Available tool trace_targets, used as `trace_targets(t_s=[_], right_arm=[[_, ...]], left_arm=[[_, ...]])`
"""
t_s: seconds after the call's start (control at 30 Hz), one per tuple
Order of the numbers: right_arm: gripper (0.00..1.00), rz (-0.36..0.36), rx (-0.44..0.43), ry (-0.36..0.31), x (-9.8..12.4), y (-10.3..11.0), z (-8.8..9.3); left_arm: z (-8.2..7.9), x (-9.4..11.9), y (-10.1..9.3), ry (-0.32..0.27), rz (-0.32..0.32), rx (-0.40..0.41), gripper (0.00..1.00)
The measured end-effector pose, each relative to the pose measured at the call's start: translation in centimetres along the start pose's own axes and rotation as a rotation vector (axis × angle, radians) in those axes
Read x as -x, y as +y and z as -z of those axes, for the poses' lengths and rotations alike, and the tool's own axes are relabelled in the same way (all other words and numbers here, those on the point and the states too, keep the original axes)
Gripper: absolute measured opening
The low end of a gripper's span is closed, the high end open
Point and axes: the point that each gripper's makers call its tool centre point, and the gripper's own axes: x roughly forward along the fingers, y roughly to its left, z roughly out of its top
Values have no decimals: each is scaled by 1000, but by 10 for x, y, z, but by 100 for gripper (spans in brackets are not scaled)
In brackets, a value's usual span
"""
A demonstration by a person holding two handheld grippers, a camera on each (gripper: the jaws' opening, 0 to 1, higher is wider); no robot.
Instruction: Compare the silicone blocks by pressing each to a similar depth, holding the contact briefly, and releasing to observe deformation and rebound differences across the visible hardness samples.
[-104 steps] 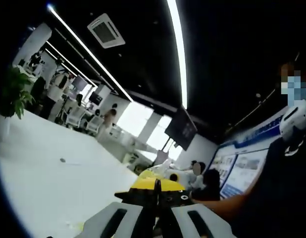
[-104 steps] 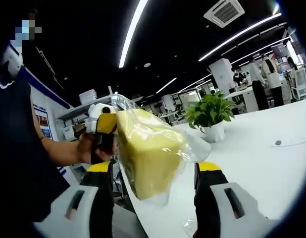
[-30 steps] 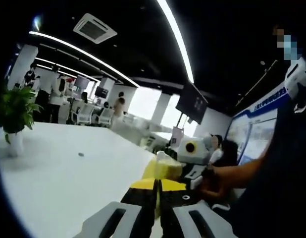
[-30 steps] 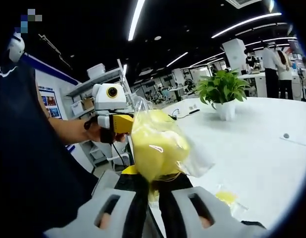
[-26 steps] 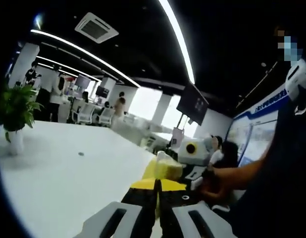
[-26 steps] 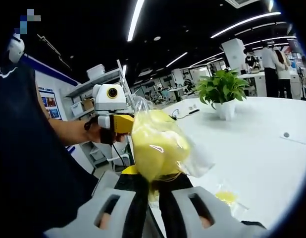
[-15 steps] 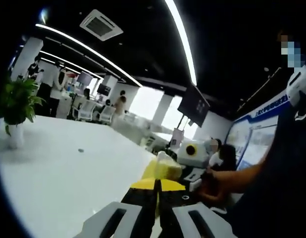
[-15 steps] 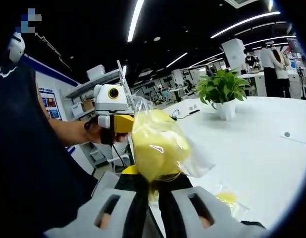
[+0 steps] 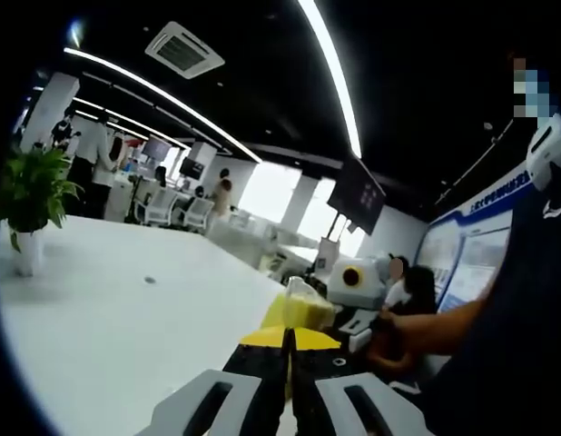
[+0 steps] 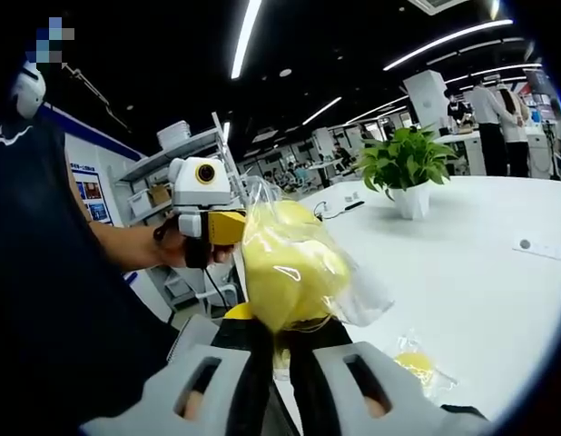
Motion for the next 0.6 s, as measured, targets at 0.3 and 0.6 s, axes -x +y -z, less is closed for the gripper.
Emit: trace_targets(t_s=[0.3, 0.6], right_arm=[[7, 18, 56, -67, -6, 3, -9], [34, 37, 27, -90, -7, 2, -17]], left_arm=[[-10, 9, -2, -31, 19, 19, 0], [-21, 8, -4, -92, 37, 46, 0]])
